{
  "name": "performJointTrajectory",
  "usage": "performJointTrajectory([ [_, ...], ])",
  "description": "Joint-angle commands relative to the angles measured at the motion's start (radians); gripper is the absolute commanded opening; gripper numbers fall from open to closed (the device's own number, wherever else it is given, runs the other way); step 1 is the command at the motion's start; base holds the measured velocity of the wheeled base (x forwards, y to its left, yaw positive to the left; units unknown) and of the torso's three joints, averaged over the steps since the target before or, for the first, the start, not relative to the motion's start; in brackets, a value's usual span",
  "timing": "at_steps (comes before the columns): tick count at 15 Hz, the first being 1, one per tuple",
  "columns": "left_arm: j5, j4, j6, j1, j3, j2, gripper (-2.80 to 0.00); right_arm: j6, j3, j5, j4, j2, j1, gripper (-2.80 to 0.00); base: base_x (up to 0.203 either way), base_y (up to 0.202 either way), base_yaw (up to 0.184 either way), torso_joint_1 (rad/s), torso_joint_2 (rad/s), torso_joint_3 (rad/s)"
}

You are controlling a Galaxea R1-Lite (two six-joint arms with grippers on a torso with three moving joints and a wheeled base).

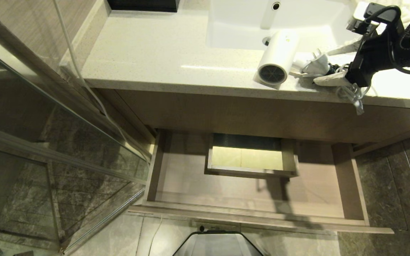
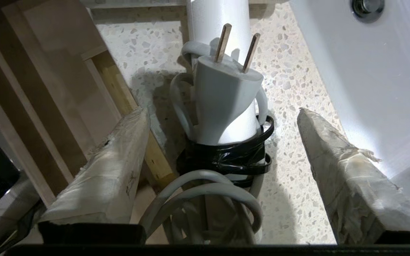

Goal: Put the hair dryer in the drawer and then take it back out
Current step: Pick up the hairdryer

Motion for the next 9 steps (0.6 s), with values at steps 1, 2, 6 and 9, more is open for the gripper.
performJointTrajectory([
  [1,0.0,0.0,0.0,0.001,0.001,0.0,-2.8,-0.013,0.0,0.003,-0.001,0.02,0.0,0.0,0.0,0.0,0.0,0.0,0.0,0.0],
  [2,0.0,0.0,0.0,-0.001,0.002,0.0,-2.8,-0.014,0.0,0.003,-0.003,0.026,0.0,0.0,0.0,0.0,0.0,0.0,0.0,0.0],
  [6,0.0,0.0,0.0,0.0,0.001,0.0,-2.8,-0.014,-0.002,0.004,-0.013,0.052,0.0,0.0,0.0,0.0,0.0,0.0,0.0,0.0],
  [9,0.0,0.0,0.0,0.001,0.0,0.0,-2.8,-0.012,-0.002,0.011,-0.039,0.068,0.0,0.0,0.0,0.0,0.0,0.0,0.0,0.0],
])
